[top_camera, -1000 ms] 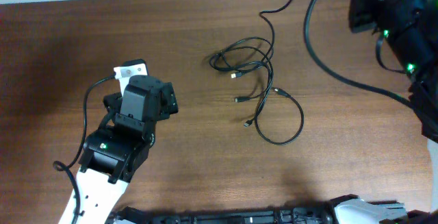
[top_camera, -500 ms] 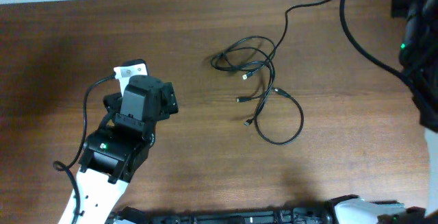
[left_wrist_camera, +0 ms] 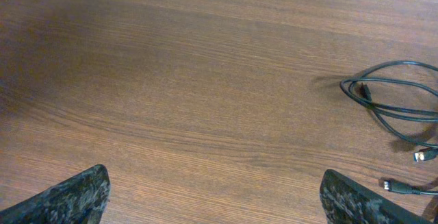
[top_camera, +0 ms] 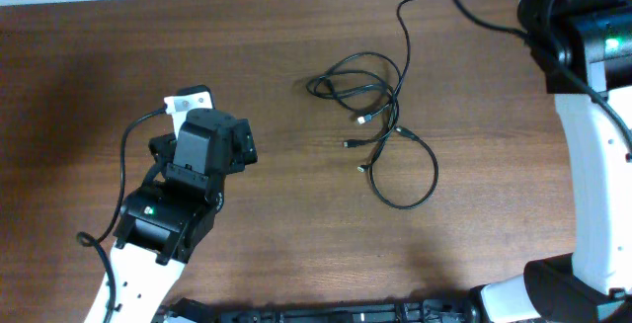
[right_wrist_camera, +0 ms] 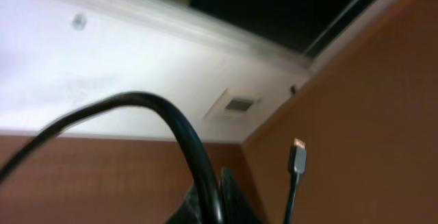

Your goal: Untangle cables

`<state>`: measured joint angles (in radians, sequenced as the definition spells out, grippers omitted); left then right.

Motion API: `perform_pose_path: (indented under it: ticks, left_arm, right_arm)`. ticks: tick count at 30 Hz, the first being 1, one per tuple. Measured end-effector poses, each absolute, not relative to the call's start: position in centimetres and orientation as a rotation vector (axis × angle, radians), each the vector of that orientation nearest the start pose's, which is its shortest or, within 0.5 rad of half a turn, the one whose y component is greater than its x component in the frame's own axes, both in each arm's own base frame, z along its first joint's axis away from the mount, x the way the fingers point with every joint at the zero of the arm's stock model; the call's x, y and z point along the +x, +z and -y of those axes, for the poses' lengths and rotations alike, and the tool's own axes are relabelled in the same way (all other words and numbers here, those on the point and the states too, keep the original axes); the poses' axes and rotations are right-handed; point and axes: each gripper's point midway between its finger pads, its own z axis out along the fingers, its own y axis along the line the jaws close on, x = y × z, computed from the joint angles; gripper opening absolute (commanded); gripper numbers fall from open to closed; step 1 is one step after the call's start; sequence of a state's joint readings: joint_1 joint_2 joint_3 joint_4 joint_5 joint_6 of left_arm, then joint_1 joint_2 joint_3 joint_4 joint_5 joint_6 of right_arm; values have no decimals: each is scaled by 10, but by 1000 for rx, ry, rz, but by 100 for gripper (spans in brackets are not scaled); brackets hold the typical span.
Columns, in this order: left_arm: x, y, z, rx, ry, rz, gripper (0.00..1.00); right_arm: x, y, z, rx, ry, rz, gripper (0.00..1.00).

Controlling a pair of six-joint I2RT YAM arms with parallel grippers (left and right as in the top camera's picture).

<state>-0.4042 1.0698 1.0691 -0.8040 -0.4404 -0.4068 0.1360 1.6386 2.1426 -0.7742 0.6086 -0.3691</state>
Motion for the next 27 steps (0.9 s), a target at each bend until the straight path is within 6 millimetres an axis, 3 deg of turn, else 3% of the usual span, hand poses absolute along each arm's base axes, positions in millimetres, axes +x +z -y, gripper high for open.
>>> perform_pose_path:
  ticks: [5,10,17,21,24,27]
  left_arm:
    - [302,239,50,-208,106,-2274,99]
    - [302,239,50,-208,106,-2274,99]
    - [302,239,50,-208,106,-2274,99]
    - [302,239,50,-208,106,-2274,99]
    - [302,239,50,-208,106,-2274,99]
    - [302,239,50,-208,106,-2274,99]
  right_arm:
    - [439,532,63,96,-749,-1688,4]
    - [424,561,64,135,-733,-1592,4]
    - [367,622,69,206,-680,-1409,4]
    - [326,655,59,159,-597,-1308,4]
    - [305,669,53,129,-564,-1263,4]
    - [303,665,54,107,-589,-1289,4]
